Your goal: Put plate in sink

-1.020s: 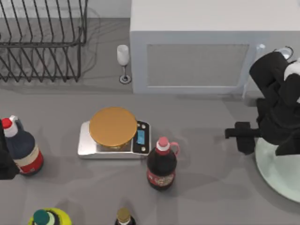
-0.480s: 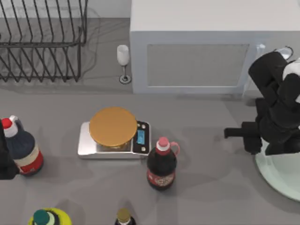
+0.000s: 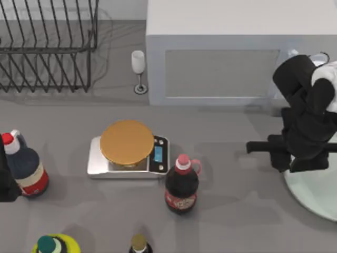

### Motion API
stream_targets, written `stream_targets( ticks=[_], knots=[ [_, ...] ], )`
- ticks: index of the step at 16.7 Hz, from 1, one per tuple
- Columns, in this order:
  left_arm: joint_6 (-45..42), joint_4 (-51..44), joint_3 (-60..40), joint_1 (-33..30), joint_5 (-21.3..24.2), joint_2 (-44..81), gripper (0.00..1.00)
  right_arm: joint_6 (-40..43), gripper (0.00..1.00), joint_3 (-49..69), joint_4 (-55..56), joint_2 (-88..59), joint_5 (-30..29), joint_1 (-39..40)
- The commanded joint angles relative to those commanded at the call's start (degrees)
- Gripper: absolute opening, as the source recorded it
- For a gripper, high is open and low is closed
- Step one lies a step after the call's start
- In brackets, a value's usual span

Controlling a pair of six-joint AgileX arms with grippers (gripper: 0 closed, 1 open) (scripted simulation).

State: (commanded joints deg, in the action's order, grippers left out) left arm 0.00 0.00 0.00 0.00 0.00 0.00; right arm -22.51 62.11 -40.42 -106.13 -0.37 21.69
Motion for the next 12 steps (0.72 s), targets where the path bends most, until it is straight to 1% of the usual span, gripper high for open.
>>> stream_targets(
  ticks=[3,6,9,12],
  knots=[
    [0.00,0.00,0.00,0.00,0.00,0.00,1.00,-2.03,0.00,7.39,-7.49,-0.10,-0.28,3.86],
    [0.00,0.00,0.00,0.00,0.00,0.00,1.00,-3.47,0.00,19.41,-20.27,0.08,-0.47,6.58],
    [0.00,0.00,0.00,0.00,0.00,0.00,1.00,-3.23,0.00,33.10,-35.48,0.73,-0.43,6.09],
    [0.00,0.00,0.00,0.00,0.00,0.00,1.00,-1.40,0.00,44.88,-47.67,1.77,-0.19,2.80]
  ],
)
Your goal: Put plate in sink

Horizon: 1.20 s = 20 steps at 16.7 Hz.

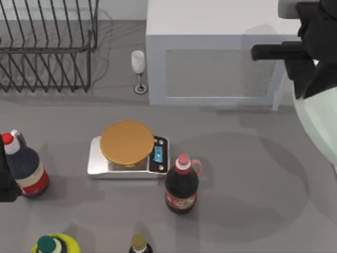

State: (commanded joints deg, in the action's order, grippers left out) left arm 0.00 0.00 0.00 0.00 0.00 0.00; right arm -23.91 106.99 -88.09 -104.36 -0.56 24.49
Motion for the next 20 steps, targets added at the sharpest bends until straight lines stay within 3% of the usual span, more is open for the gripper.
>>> stream_targets(
  ticks=[4,13,20],
  knots=[
    [0.00,0.00,0.00,0.00,0.00,0.00,1.00,2.71,0.00,7.90,-8.07,1.22,0.38,-4.59],
    [0.00,0.00,0.00,0.00,0.00,0.00,1.00,3.46,0.00,12.26,-7.83,-2.55,-0.92,-8.21],
    [0.00,0.00,0.00,0.00,0.00,0.00,1.00,12.25,0.00,38.92,-7.85,-27.10,-3.46,-22.75]
  ],
)
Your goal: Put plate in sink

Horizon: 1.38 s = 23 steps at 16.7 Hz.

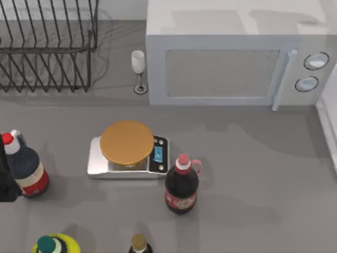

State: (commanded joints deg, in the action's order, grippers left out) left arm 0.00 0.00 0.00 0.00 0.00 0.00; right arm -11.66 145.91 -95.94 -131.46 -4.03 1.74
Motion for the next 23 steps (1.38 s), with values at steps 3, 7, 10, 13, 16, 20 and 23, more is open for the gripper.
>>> stream_targets(
  ticks=[3,7,10,13,16,20,23],
  knots=[
    [0.00,0.00,0.00,0.00,0.00,0.00,1.00,6.66,0.00,10.92,-1.83,-12.88,1.11,-3.89],
    [0.00,0.00,0.00,0.00,0.00,0.00,1.00,13.85,0.00,19.24,-4.40,-22.64,3.10,-6.28],
    [0.00,0.00,0.00,0.00,0.00,0.00,1.00,15.00,0.00,20.40,-4.86,-23.88,3.49,-6.48],
    [0.00,0.00,0.00,0.00,0.00,0.00,1.00,15.00,0.00,20.40,-4.86,-23.88,3.49,-6.48],
    [0.00,0.00,0.00,0.00,0.00,0.00,1.00,15.00,0.23,20.40,-4.86,-23.88,3.49,-6.48],
    [0.00,0.00,0.00,0.00,0.00,0.00,1.00,15.00,0.53,20.40,-4.86,-23.88,3.49,-6.48],
    [0.00,0.00,0.00,0.00,0.00,0.00,1.00,15.00,0.75,20.40,-4.86,-23.88,3.49,-6.48]
  ],
)
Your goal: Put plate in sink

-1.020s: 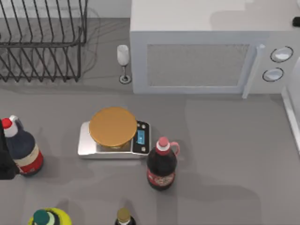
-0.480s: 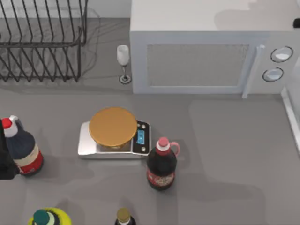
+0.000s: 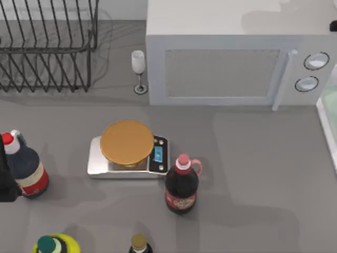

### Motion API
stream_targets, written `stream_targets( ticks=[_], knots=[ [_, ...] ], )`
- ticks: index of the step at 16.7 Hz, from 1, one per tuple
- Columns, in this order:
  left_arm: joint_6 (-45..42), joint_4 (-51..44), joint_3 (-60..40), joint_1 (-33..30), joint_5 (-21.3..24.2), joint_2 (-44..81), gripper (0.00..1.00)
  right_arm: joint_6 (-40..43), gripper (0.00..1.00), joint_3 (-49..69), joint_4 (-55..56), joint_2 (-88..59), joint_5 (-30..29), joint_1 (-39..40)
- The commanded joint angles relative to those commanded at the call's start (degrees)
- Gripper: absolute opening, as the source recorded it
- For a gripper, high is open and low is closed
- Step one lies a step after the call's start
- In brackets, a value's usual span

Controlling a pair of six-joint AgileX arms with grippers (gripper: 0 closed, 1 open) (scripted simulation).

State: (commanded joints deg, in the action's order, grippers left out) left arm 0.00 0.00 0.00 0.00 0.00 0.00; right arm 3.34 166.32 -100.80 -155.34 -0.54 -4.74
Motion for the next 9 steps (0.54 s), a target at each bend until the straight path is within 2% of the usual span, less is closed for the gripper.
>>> stream_targets(
  ticks=[3,9],
  knots=[
    [0.00,0.00,0.00,0.00,0.00,0.00,1.00,0.00,0.98,0.00,0.00,0.00,0.00,0.00],
    [0.00,0.00,0.00,0.00,0.00,0.00,1.00,0.00,1.00,0.00,0.00,0.00,0.00,0.00]
  ],
)
